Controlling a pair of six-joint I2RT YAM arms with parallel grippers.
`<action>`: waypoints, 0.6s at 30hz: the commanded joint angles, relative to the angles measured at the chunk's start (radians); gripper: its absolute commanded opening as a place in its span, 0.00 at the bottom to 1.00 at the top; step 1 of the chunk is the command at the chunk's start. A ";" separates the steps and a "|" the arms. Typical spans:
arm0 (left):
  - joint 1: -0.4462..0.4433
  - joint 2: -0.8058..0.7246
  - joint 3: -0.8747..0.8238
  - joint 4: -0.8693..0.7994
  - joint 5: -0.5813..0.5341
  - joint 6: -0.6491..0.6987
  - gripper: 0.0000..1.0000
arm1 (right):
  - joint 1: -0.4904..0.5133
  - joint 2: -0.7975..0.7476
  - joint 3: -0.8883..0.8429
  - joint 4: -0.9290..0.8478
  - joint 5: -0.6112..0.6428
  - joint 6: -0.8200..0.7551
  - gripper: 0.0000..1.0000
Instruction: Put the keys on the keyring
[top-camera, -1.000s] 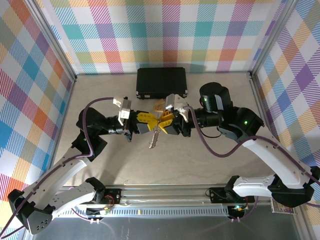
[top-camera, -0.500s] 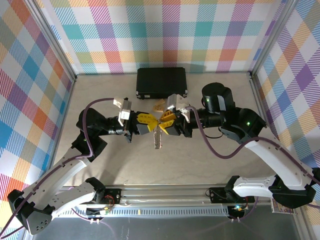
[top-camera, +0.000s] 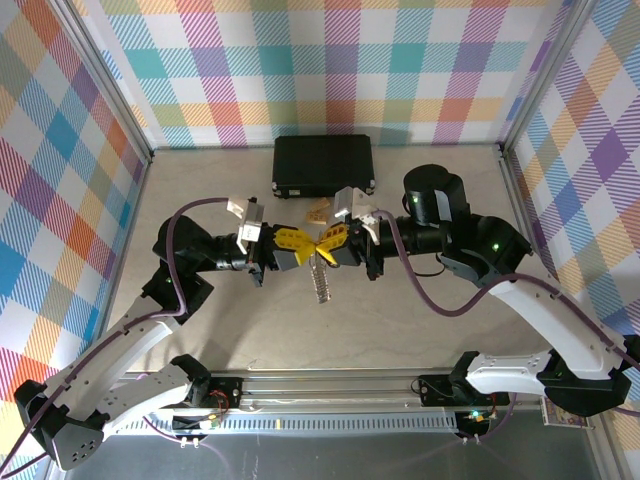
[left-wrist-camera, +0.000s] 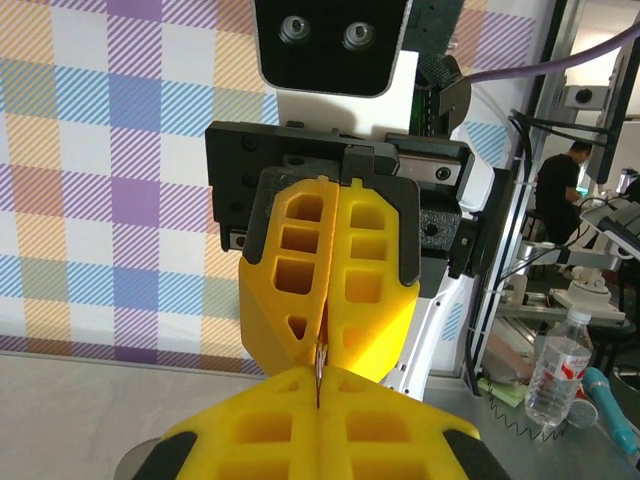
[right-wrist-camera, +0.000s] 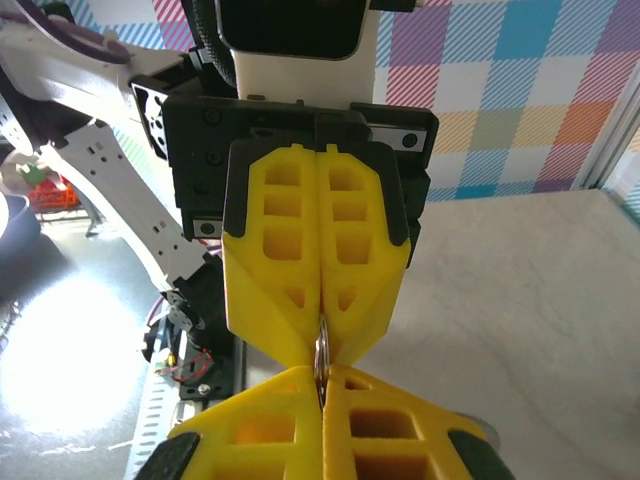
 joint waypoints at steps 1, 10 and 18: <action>-0.008 -0.021 0.025 -0.033 0.018 0.046 0.00 | 0.006 0.011 0.016 0.015 0.010 -0.008 0.00; -0.009 -0.010 0.210 -0.645 -0.094 0.456 0.15 | 0.005 0.123 0.219 -0.331 0.095 -0.204 0.00; -0.019 0.037 0.252 -0.756 -0.105 0.523 0.18 | 0.007 0.213 0.334 -0.455 0.119 -0.278 0.00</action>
